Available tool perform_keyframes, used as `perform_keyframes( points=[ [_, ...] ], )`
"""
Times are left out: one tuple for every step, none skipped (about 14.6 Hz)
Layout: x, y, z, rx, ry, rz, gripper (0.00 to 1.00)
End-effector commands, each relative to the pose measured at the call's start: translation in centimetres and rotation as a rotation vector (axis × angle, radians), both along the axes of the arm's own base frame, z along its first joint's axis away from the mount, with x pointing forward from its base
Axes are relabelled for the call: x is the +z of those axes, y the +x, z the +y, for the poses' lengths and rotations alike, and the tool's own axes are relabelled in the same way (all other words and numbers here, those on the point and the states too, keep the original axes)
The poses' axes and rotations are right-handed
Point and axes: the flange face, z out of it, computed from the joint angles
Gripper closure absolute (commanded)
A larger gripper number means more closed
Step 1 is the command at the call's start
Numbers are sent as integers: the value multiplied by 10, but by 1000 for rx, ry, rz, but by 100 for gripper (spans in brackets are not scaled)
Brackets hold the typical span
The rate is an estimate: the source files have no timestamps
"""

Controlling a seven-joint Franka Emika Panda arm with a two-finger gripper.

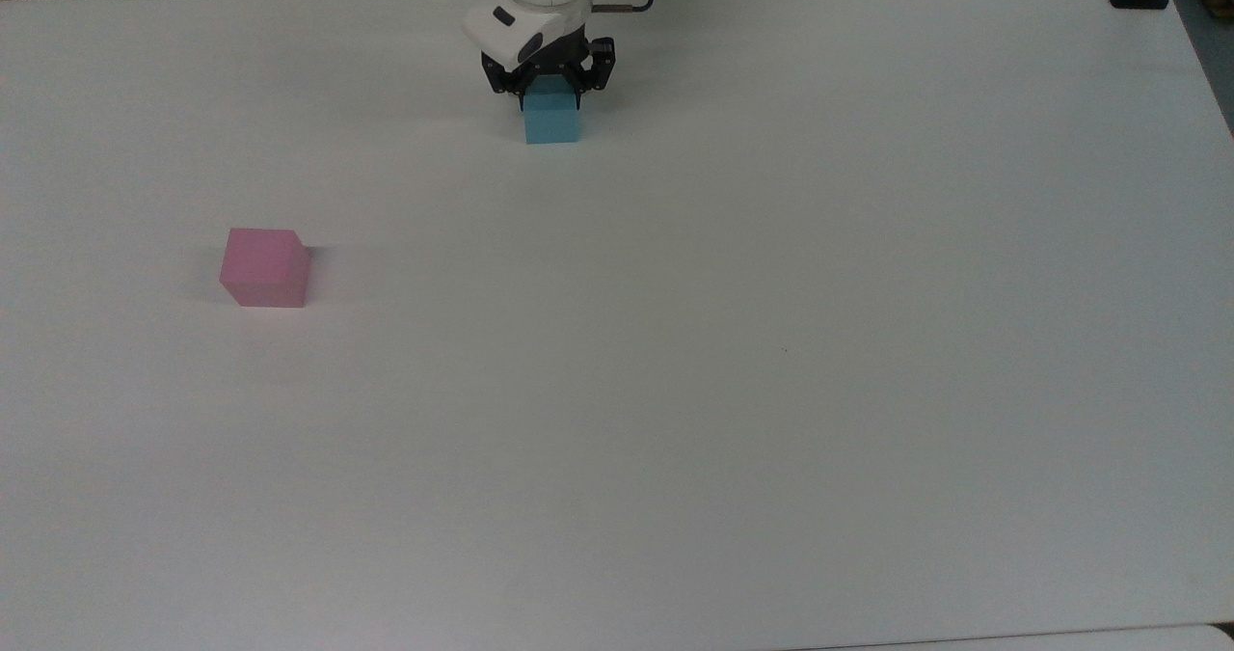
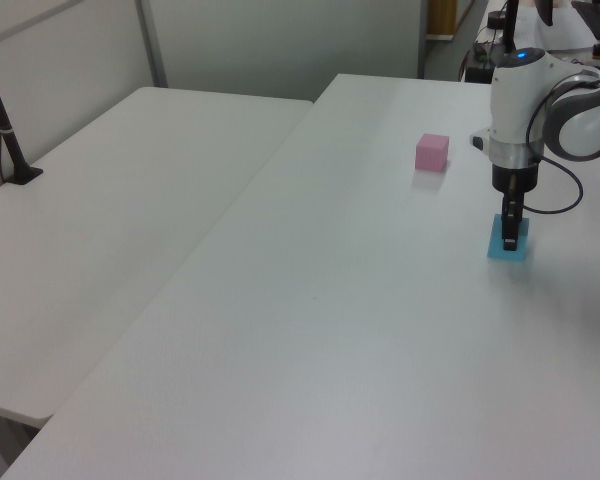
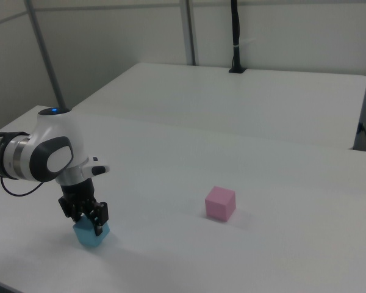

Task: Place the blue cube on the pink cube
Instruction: 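Lift the light blue cube up off the table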

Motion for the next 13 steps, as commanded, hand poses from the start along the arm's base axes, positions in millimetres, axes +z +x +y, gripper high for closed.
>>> perform_keyframes(
  points=[
    [21,1,0,-3,-8,-26,86],
    [28,2,-1,1,-11,-16,86],
    [46,7,-2,7,-22,-14,86],
    [56,9,-5,13,-35,-1,86],
    [71,10,-6,21,-43,0,86],
    [86,11,-7,17,-45,6,86],
    [102,14,-8,10,-49,13,86],
    [121,18,-8,7,-53,19,86],
    [141,22,-8,2,-56,21,86],
    [160,26,-7,0,-57,16,86],
    [180,30,-7,-4,-57,1,86],
    [206,36,-9,-15,-53,-11,86],
    [233,39,-11,-27,-47,-13,85]
  ],
)
